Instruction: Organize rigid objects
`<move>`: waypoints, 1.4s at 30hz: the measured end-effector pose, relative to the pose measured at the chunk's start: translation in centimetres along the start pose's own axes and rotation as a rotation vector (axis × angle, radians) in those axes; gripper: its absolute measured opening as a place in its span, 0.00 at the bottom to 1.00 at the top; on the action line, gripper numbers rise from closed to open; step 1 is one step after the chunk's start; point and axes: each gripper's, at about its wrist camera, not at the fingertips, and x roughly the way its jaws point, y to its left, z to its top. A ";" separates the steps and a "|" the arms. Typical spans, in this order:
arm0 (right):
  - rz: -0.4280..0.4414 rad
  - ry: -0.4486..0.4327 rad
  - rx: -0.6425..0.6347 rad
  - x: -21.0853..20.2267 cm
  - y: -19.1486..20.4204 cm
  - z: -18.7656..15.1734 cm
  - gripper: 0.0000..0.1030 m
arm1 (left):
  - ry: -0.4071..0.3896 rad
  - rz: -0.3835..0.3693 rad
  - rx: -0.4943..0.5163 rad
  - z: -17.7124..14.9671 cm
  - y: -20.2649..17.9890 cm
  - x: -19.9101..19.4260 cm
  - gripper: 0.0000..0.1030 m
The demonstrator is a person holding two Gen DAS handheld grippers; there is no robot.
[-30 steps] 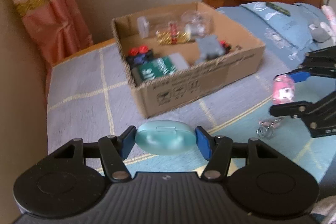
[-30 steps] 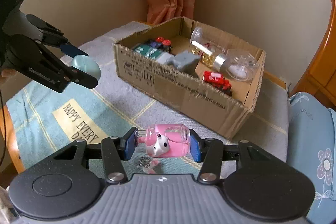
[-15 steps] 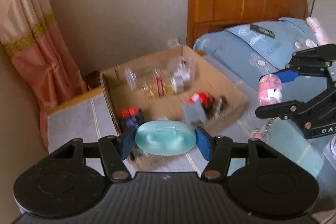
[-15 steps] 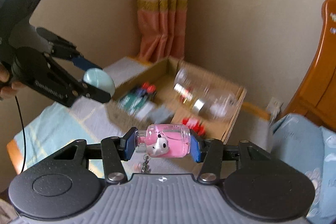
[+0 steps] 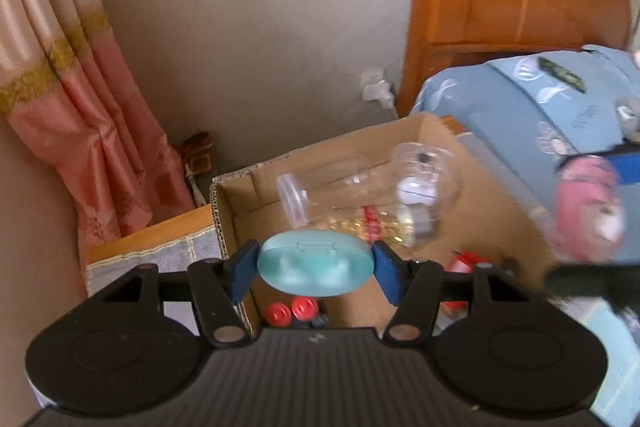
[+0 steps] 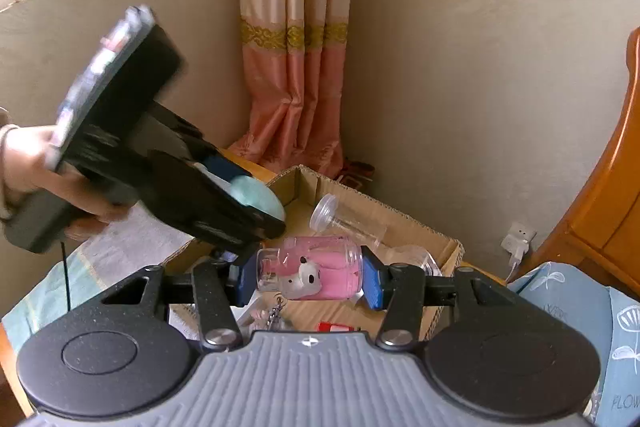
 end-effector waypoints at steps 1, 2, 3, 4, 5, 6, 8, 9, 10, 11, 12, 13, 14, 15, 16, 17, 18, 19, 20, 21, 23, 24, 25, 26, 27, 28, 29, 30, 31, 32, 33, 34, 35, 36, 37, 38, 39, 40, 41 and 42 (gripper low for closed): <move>0.003 0.008 0.003 0.5 -0.1 0.2 0.54 | 0.012 0.005 -0.006 0.2 0.2 1.0 0.59; 0.002 0.014 0.008 0.8 -0.2 0.3 0.54 | 0.025 0.012 -0.014 0.3 0.4 2.0 0.59; 0.000 0.020 0.012 1.2 -0.3 0.5 0.54 | 0.032 0.021 -0.021 0.4 0.7 2.8 0.59; -0.002 0.026 0.017 1.5 -0.5 0.6 0.54 | 0.040 0.027 -0.032 0.5 1.0 3.7 0.59; -0.005 0.029 0.021 1.8 -0.6 0.7 0.54 | 0.049 0.031 -0.042 0.6 1.2 4.4 0.59; -0.007 0.033 0.025 2.1 -0.8 0.8 0.54 | 0.050 0.037 -0.051 0.8 1.5 4.9 0.59; -0.009 0.040 0.034 2.8 -1.0 1.0 0.54 | 0.050 0.055 -0.080 1.0 2.0 5.7 0.63; -0.010 0.043 0.037 3.1 -1.0 1.2 0.54 | 0.044 0.061 -0.092 1.2 2.3 5.8 0.69; -0.008 0.046 0.039 3.6 -1.1 1.4 0.54 | 0.025 0.073 -0.105 1.3 2.6 5.6 0.74; -0.008 0.048 0.043 3.9 -1.1 1.5 0.54 | 0.001 0.084 -0.116 1.3 2.8 5.2 0.76; -0.007 0.049 0.044 4.2 -1.2 1.6 0.54 | -0.010 0.080 -0.116 1.5 3.1 4.9 0.80; -0.003 0.052 0.045 4.6 -1.2 1.6 0.54 | -0.017 0.077 -0.114 1.6 3.3 4.5 0.82; 0.000 0.054 0.047 4.8 -1.1 1.6 0.54 | -0.022 0.080 -0.113 1.6 3.5 3.9 0.82; 0.003 0.057 0.049 5.1 -1.1 1.6 0.54 | -0.026 0.086 -0.112 1.7 3.7 3.5 0.84; 0.009 0.060 0.051 5.5 -1.0 1.7 0.54 | -0.032 0.090 -0.112 1.7 3.9 3.1 0.85; 0.014 0.063 0.053 5.9 -1.0 1.7 0.54 | -0.043 0.095 -0.110 1.5 4.2 2.4 0.85; 0.016 0.068 0.056 6.4 -0.9 1.7 0.54 | -0.052 0.103 -0.103 1.5 4.4 1.8 0.86; 0.019 0.074 0.057 6.8 -0.9 1.8 0.54 | -0.059 0.117 -0.092 1.4 4.6 1.2 0.87; 0.022 0.079 0.059 7.2 -0.9 1.8 0.54 | -0.067 0.133 -0.080 1.1 4.8 0.5 0.90; 0.023 0.084 0.062 7.6 -0.8 1.8 0.54 | -0.071 0.143 -0.069 0.9 4.9 0.0 0.94; 0.025 0.096 0.070 8.4 -0.8 1.9 0.54 | -0.086 0.163 -0.053 0.1 5.2 -1.2 0.95; 0.024 0.108 0.074 8.7 -0.8 1.9 0.54 | -0.085 0.167 -0.047 -0.2 5.3 -1.7 0.95; 0.021 0.118 0.075 9.1 -0.7 1.8 0.54 | -0.083 0.168 -0.041 -0.5 5.4 -2.1 0.95; 0.022 0.119 0.075 9.3 -0.6 1.8 0.56 | -0.084 0.170 -0.037 -1.0 5.5 -2.6 0.95; 0.028 0.131 0.075 9.4 -0.4 1.8 0.64 | -0.084 0.170 -0.036 -1.4 5.5 -3.0 0.95; 0.025 0.136 0.083 9.4 -0.3 1.8 0.69 | -0.084 0.167 -0.035 -1.8 5.5 -3.5 0.95; 0.016 0.131 0.088 9.3 -0.1 1.8 0.79 | -0.087 0.160 -0.035 -2.2 5.4 -3.9 0.95; 0.002 0.127 0.088 9.2 0.0 1.9 0.89 | -0.092 0.155 -0.036 -2.5 5.4 -4.4 0.95; -0.011 0.120 0.087 8.9 0.2 2.0 0.92 | -0.100 0.150 -0.036 -2.8 5.2 -4.8 0.95; -0.016 0.112 0.091 8.5 0.4 2.0 0.96 | -0.110 0.145 -0.035 -3.2 5.0 -5.3 0.94; -0.016 0.106 0.095 8.0 0.5 2.0 0.98 | -0.121 0.150 -0.037 -3.4 4.8 -5.9 0.95; -0.019 0.104 0.097 7.5 0.6 2.1 0.99 | -0.130 0.151 -0.037 -3.7 4.6 -6.3 0.95; -0.027 0.101 0.096 6.9 0.7 2.1 1.00 | -0.138 0.152 -0.035 -3.8 4.4 -6.9 0.95; -0.041 0.095 0.094 6.2 0.9 2.0 1.00 | -0.145 0.154 -0.035 -4.0 4.2 -7.3 0.95; -0.055 0.094 0.093 5.6 1.0 2.0 1.00 | -0.155 0.153 -0.037 -4.2 3.9 -7.8 0.95; -0.066 0.097 0.093 5.0 1.2 1.9 1.00 | -0.164 0.148 -0.040 -4.4 3.7 -8.3 0.95; -0.083 0.099 0.097 4.4 1.4 1.8 1.00 | -0.174 0.144 -0.043 -4.6 3.4 -8.8 0.95; -0.102 0.103 0.102 3.8 1.5 1.6 1.00 | -0.184 0.143 -0.046 -4.9 3.2 -9.4 0.97; -0.118 0.106 0.106 3.1 1.7 1.3 1.00 | -0.196 0.143 -0.047 -5.2 2.8 -10.0 0.98; -0.133 0.112 0.111 2.4 1.9 1.0 1.00 | -0.208 0.145 -0.045 -5.6 2.4 -10.6 0.99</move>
